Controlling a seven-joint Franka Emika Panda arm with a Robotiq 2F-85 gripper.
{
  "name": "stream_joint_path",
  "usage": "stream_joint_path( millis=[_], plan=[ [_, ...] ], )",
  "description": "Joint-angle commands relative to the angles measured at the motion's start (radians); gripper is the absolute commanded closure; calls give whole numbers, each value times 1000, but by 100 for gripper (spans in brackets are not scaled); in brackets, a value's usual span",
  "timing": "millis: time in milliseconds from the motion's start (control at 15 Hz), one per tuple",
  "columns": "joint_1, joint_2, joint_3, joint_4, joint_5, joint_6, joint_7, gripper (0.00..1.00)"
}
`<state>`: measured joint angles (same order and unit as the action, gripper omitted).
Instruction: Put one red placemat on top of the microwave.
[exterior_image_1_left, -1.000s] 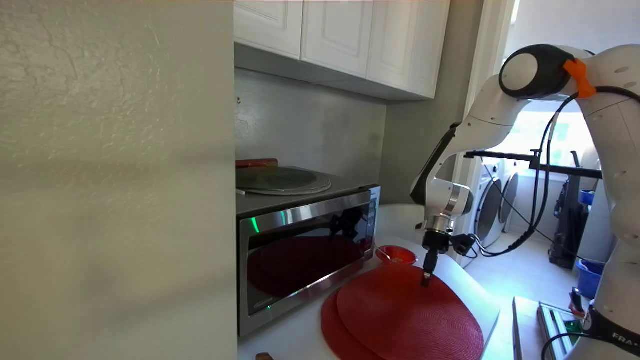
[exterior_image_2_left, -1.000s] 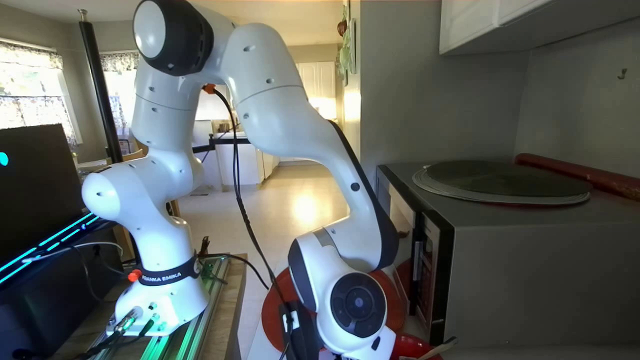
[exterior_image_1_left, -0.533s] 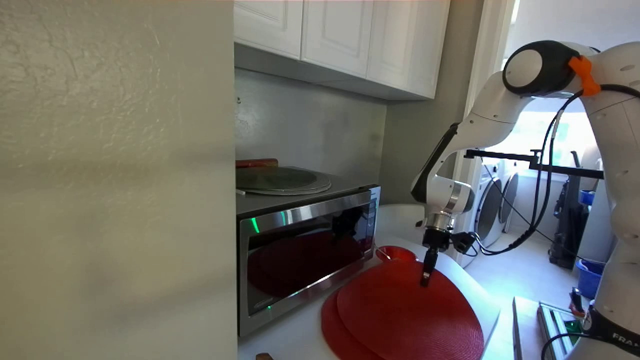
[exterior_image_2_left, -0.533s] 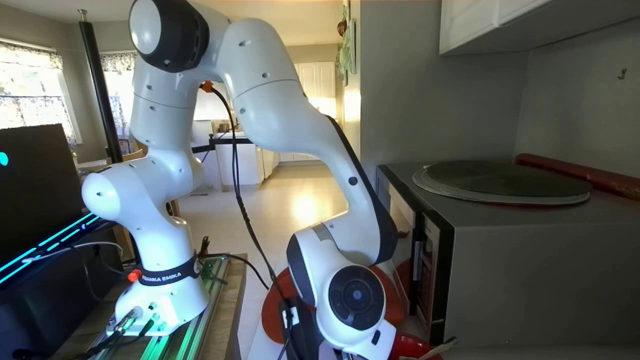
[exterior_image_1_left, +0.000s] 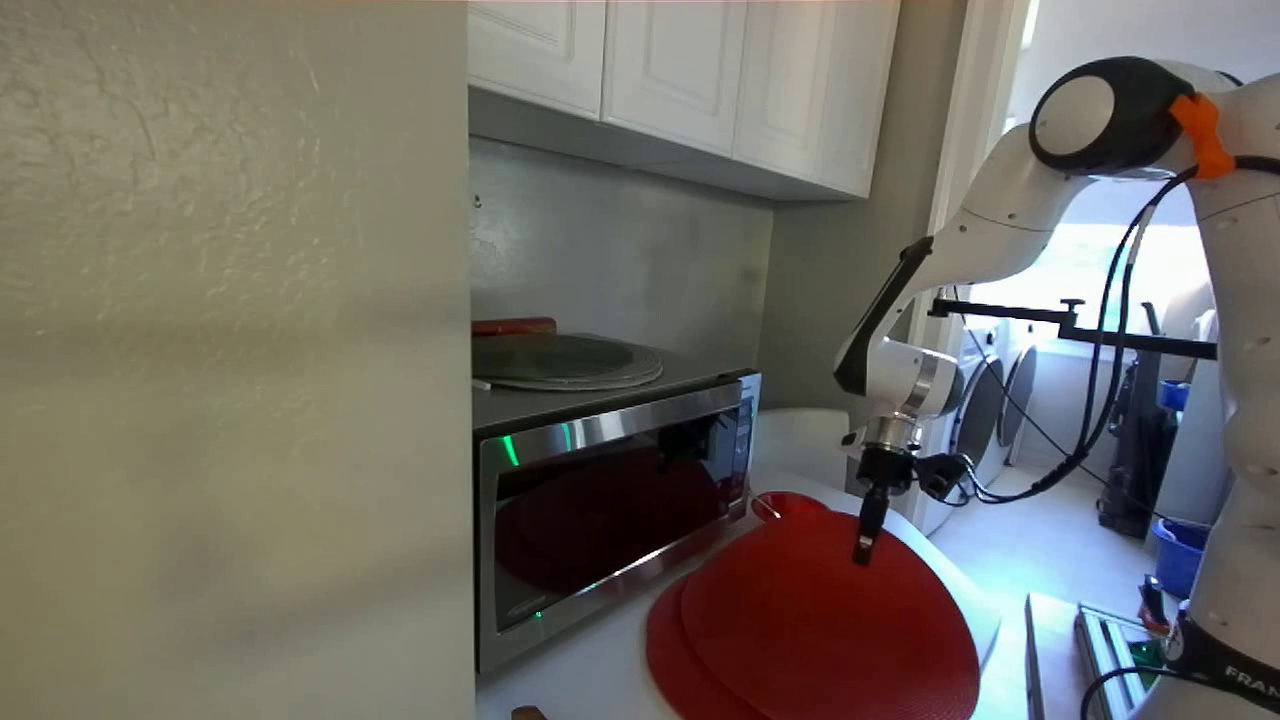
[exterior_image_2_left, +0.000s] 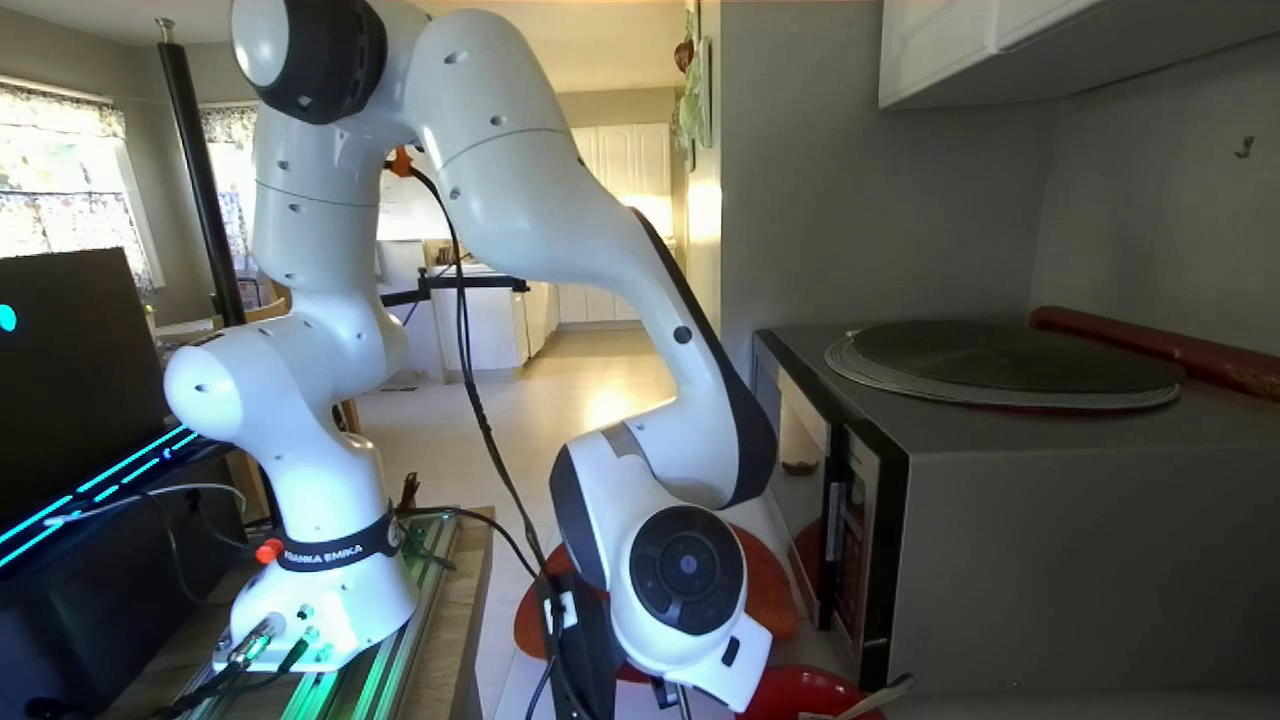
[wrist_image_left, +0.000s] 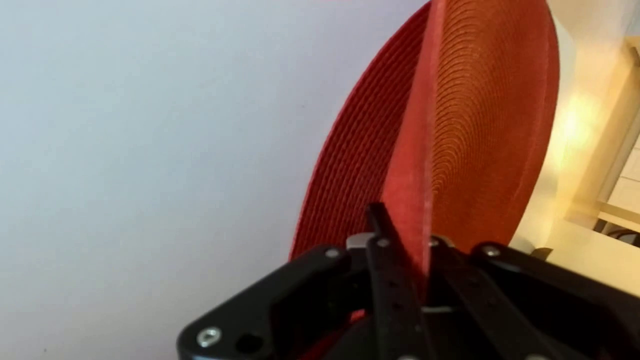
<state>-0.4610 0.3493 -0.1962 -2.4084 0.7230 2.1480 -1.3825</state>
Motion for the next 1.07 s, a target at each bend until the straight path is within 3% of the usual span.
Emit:
stream_joint_path(
  millis=[0, 400, 1000],
  plan=[
    [17, -152, -44, -111, -65, -52, -15, 99],
    [35, -421, -103, -241, -182, -159, -50, 99],
    [182, -859, -81, -338, -92, -318, 45, 99]
  ],
)
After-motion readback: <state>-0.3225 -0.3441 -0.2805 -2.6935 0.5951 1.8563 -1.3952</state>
